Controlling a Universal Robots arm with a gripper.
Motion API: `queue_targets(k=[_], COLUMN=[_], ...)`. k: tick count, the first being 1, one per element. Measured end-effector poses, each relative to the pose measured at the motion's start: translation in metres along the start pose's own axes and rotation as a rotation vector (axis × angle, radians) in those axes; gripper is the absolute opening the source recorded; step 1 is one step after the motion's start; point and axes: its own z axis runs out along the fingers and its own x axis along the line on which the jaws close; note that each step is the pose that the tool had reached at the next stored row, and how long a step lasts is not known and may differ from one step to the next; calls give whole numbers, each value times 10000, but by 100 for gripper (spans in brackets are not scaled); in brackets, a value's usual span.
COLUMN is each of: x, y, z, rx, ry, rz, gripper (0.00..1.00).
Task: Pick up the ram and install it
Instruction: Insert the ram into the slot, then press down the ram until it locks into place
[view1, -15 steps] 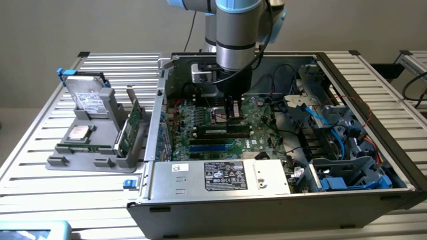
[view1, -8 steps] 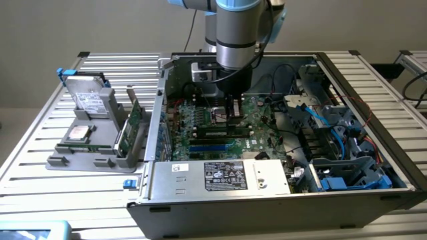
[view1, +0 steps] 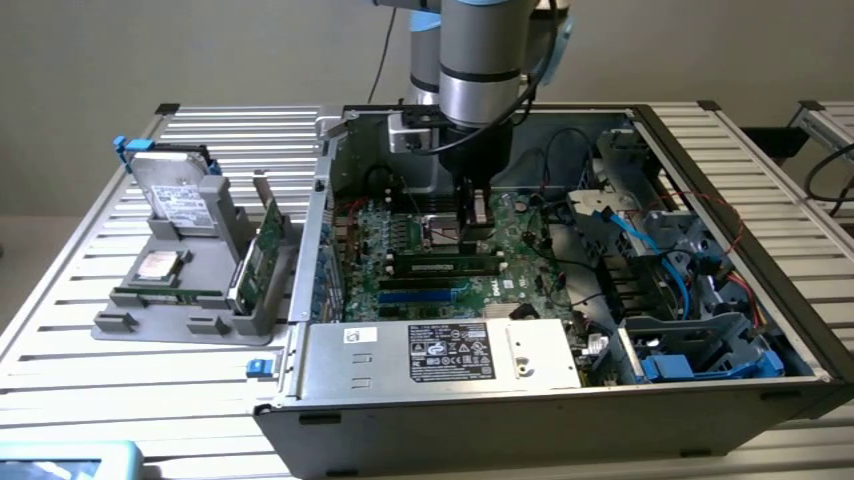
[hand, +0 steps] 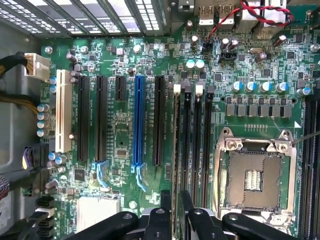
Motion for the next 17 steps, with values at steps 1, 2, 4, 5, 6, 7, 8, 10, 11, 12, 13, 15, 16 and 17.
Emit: queue_targets(k=[1,2,4,5,6,7,8,10,11,12,13,15,16,17], x=[7,15,41,54,66,73,74,74,74,74,74,74,74,74], y=[-13,-26,-58,-72,-84,-91,-91,-91,-91,-91,-91,-91,-91,-91], z=[-14,-33,-67,-80,-87,-87,-87,-87,-87,-87,-87,-87,-87,-87], rx=[-8,-25,-86,-126,-177,-223,-223,-224,-224,-224,-224,-224,-224,-224], ry=[0,0,-2,-3,-1,-3,-7,-8,-8,-8,-7,-8,-7,-8], rz=[-1,-3,-10,-16,-21,-27,-27,-26,-26,-26,-27,-27,-27,-27], gripper=[22,22,22,22,22,22,22,22,22,22,22,22,22,22])
